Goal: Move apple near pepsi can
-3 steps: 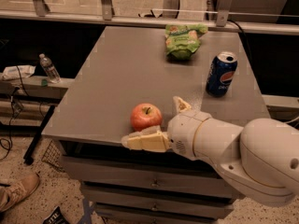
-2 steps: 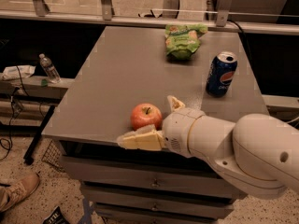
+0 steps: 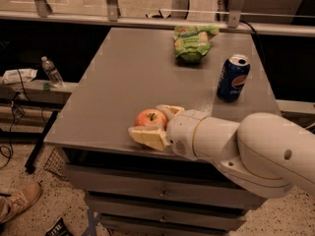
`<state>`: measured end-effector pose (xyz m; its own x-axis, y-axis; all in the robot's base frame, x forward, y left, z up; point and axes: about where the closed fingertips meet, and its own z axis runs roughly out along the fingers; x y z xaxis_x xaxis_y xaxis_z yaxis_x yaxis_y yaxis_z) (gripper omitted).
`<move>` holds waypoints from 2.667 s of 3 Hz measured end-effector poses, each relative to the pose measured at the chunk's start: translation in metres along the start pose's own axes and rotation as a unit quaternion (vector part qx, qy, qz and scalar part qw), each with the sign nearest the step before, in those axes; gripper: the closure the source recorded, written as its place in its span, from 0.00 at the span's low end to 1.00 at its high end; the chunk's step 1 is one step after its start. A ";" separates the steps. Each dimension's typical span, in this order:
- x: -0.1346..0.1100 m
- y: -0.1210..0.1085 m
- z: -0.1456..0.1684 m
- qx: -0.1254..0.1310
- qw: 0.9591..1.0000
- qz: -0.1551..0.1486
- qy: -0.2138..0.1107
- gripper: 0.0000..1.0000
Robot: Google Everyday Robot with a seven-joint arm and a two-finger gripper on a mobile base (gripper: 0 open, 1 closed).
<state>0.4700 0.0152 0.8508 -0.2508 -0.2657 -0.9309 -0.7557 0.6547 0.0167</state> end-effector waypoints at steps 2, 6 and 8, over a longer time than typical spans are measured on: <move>0.003 -0.014 -0.018 0.012 1.000 0.003 -0.001 0.88; 0.040 -0.101 -0.130 0.161 0.986 0.040 0.019 1.00; 0.033 -0.115 -0.131 0.183 0.982 0.044 0.009 1.00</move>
Offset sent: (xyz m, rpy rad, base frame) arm -0.0035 -0.0582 -0.0037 0.0022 0.0139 -0.0813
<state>0.4697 -0.1617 0.8658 -0.3186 -0.2066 -0.9251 -0.4628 0.8856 -0.0384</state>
